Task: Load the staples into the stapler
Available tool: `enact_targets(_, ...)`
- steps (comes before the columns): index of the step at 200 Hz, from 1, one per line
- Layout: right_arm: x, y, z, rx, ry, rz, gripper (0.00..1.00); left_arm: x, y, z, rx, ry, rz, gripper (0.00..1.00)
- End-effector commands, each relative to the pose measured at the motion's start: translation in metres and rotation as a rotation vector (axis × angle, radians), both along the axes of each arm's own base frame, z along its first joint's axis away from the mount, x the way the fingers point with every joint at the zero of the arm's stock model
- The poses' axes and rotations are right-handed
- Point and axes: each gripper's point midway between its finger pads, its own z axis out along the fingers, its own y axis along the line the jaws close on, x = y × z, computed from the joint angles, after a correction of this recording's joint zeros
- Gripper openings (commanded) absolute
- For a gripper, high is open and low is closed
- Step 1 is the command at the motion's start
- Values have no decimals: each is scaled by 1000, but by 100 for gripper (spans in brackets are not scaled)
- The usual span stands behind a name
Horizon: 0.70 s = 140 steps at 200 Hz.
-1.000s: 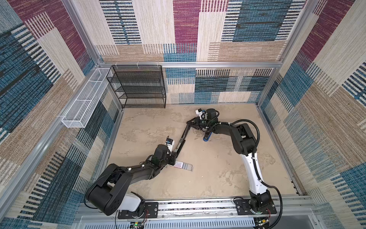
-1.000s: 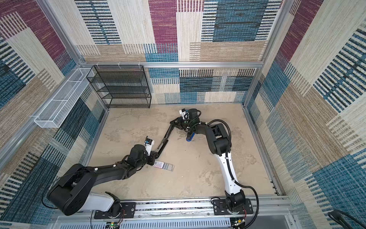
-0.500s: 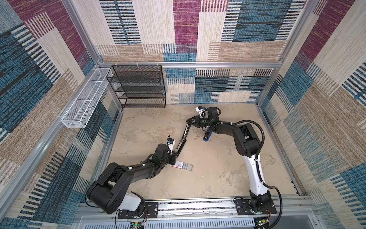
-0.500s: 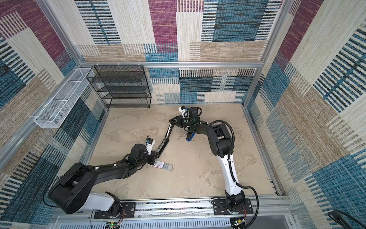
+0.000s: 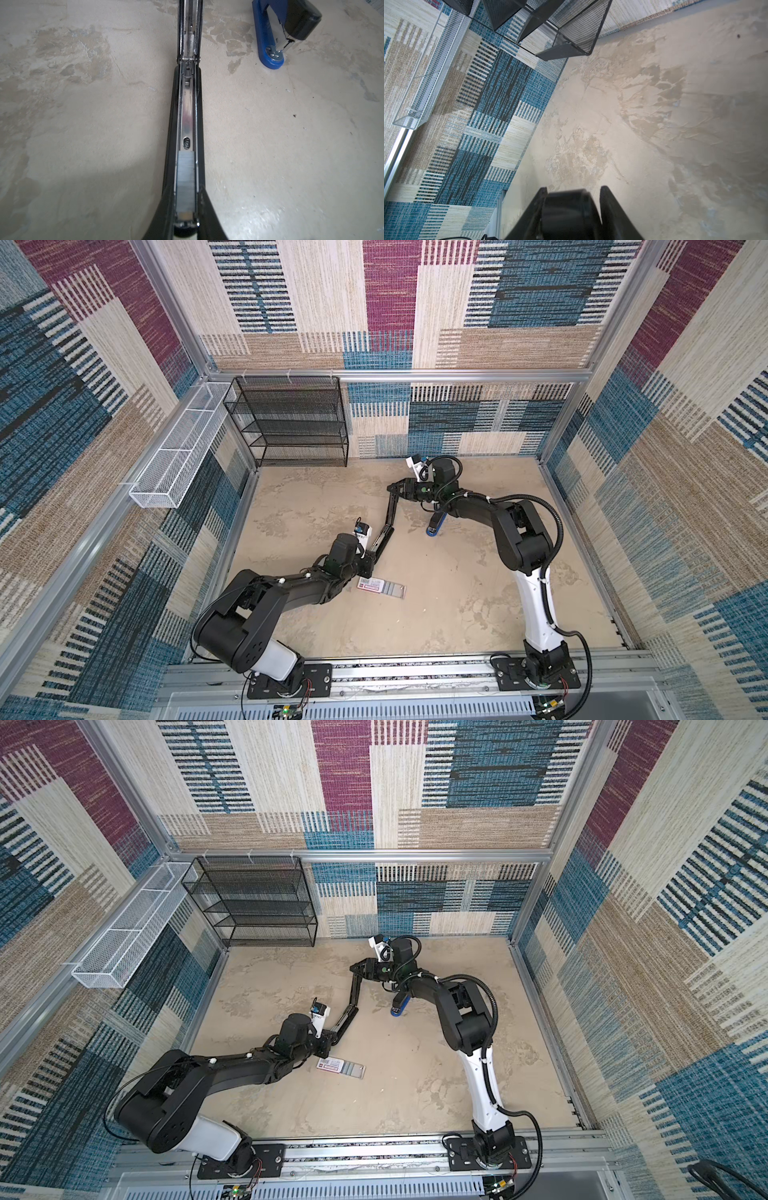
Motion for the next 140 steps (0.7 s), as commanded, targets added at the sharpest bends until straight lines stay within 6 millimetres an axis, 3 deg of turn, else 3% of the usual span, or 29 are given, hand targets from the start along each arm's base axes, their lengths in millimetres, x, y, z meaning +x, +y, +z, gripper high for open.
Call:
enact_targets(1,-7,3,4,-35,-22,11,45,11,-8,16,-24,-62,-16,9)
enact_targets(44,-14,10,10,-77,-70,13,46,15,-11,18,-23,-65,-25,9)
enact_targets(50,-19,10,2,-91,-55,16,46,16,-12,19,-25,-66,-26,9)
enact_targets(140,-47,27,3,-176,-139,39,46,18,-14,36,-57,-101,-25,9)
